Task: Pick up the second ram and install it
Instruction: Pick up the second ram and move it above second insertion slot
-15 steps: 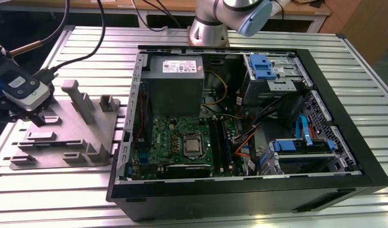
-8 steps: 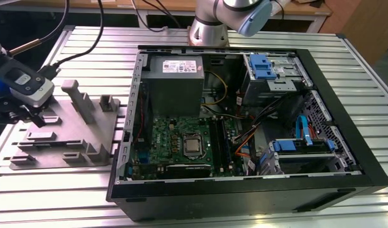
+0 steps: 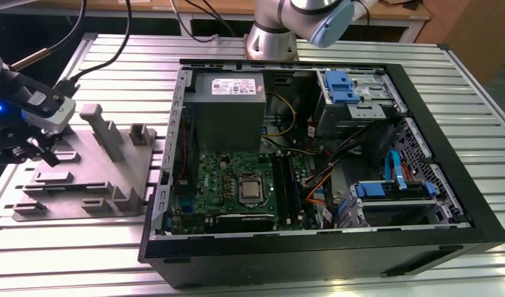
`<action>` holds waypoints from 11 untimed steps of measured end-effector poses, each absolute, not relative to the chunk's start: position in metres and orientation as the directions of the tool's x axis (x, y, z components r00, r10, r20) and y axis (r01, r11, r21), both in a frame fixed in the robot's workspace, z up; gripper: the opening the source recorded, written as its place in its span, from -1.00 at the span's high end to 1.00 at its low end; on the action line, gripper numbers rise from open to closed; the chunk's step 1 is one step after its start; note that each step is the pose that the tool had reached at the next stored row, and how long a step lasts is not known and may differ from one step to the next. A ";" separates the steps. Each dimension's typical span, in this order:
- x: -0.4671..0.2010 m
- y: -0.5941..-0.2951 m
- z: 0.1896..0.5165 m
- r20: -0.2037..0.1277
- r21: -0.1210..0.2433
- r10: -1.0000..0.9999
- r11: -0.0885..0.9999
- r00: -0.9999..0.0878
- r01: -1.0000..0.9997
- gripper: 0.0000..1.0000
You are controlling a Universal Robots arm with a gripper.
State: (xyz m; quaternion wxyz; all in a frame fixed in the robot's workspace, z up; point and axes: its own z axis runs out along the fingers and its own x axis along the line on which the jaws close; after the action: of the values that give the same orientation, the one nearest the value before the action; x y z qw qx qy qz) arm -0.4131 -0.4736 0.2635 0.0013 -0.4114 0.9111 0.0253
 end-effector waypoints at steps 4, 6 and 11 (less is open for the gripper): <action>-0.413 -0.474 0.263 -0.023 0.045 -0.796 0.604 -0.605 -0.796 0.80; -0.413 -0.474 0.262 -0.023 0.045 -0.817 0.575 -0.576 -0.817 0.80; -0.413 -0.474 0.262 -0.023 0.045 -0.866 0.499 -0.500 -0.866 0.80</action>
State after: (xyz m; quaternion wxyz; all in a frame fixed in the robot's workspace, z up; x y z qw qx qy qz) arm -0.4131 -0.4736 0.2615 -0.0014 -0.4999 0.8657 0.0251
